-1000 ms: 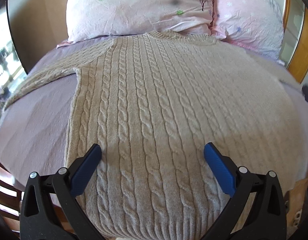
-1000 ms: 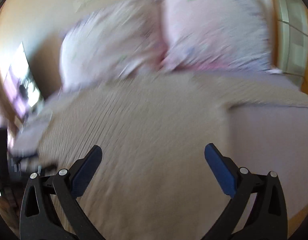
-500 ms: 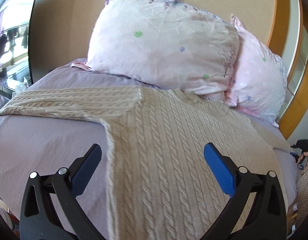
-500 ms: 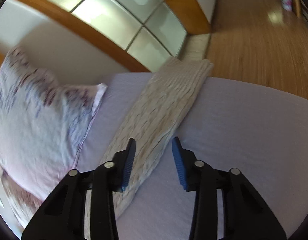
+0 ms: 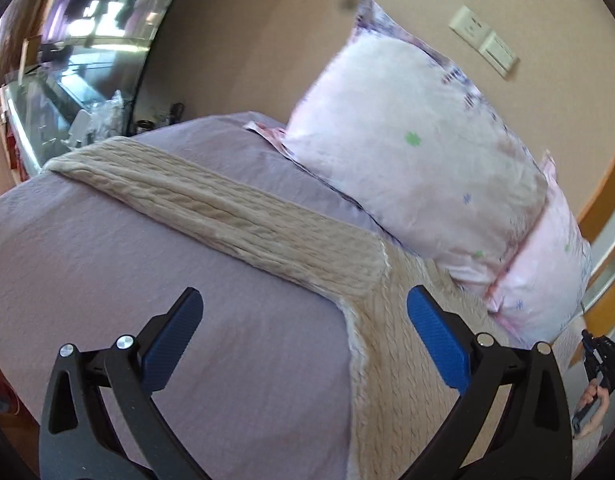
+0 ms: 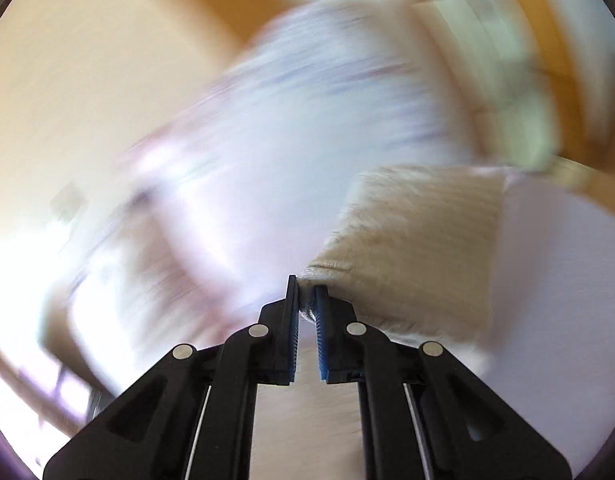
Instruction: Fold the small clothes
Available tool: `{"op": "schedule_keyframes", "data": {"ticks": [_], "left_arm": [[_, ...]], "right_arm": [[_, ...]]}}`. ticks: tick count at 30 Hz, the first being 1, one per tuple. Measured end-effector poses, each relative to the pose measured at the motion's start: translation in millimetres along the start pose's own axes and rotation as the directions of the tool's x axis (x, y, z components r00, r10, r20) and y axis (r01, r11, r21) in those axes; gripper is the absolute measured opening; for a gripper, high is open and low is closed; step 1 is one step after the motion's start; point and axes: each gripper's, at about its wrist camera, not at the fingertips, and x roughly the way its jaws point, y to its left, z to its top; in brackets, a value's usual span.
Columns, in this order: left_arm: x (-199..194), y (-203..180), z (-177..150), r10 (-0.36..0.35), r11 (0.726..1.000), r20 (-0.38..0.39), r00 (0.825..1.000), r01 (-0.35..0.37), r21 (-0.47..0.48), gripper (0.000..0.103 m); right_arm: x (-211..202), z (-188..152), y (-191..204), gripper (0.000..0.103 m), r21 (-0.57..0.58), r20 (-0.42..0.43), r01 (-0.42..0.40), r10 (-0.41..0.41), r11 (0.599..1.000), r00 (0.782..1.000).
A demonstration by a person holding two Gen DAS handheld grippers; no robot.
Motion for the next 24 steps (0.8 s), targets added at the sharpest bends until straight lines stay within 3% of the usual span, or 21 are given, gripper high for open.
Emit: {"op": "schedule_keyframes", "data": {"ticks": [1, 2, 4, 5, 6, 9, 10, 12, 14, 16, 20, 23, 24], "left_arm": [[-1, 3, 2, 0.009, 1.000, 0.010, 1.000, -0.009, -0.006, 0.101], [-2, 7, 5, 0.015, 1.000, 0.021, 1.000, -0.015, -0.016, 0.101], [-5, 24, 14, 0.021, 0.997, 0.031, 0.999, -0.019, -0.074, 0.101], [-5, 30, 17, 0.020, 0.995, 0.031, 0.999, -0.017, -0.100, 0.101], [-6, 43, 23, 0.022, 0.989, 0.033, 0.999, -0.017, -0.147, 0.101], [-6, 81, 39, 0.043, 0.958, 0.040, 0.998, -0.030, -0.285, 0.100], [-4, 95, 45, 0.057, 0.942, 0.036, 0.998, -0.042, -0.333, 0.099], [1, 119, 53, 0.060, 0.906, 0.027, 0.998, -0.043, -0.422, 0.088], [7, 141, 60, 0.074, 0.866, 0.008, 0.997, -0.060, -0.496, 0.086], [12, 154, 64, 0.100, 0.837, -0.005, 0.995, -0.087, -0.541, 0.076], [18, 174, 78, 0.118, 0.794, 0.007, 0.993, -0.090, -0.602, 0.072], [24, 189, 85, 0.146, 0.759, 0.014, 0.989, -0.103, -0.643, 0.054], [27, 197, 86, 0.158, 0.740, 0.017, 0.987, -0.106, -0.664, 0.039]], "right_arm": [[17, -16, 30, 0.009, -0.052, -0.073, -0.072, 0.069, 0.996, 0.995], [40, -39, 64, 0.010, -0.109, -0.192, -0.145, 0.123, 0.983, 0.974], [68, -76, 103, 0.025, -0.158, -0.363, -0.232, 0.162, 0.960, 0.918], [75, -91, 115, 0.042, -0.172, -0.411, -0.255, 0.166, 0.952, 0.897], [74, -98, 119, 0.056, -0.181, -0.415, -0.268, 0.173, 0.946, 0.893], [55, -94, 113, 0.076, -0.226, -0.325, -0.233, 0.152, 0.946, 0.933], [52, -89, 106, 0.078, -0.230, -0.302, -0.210, 0.136, 0.950, 0.944], [40, -83, 87, 0.080, -0.215, -0.274, -0.173, 0.110, 0.961, 0.955], [39, -75, 69, 0.081, -0.196, -0.257, -0.134, 0.081, 0.972, 0.963], [37, -66, 56, 0.082, -0.171, -0.240, -0.101, 0.058, 0.980, 0.969], [32, -65, 31, 0.084, -0.117, -0.221, -0.074, 0.047, 0.990, 0.974], [31, -67, 22, 0.086, -0.098, -0.215, -0.074, 0.052, 0.992, 0.975], [30, -69, 19, 0.087, -0.094, -0.216, -0.077, 0.055, 0.993, 0.975]]}}
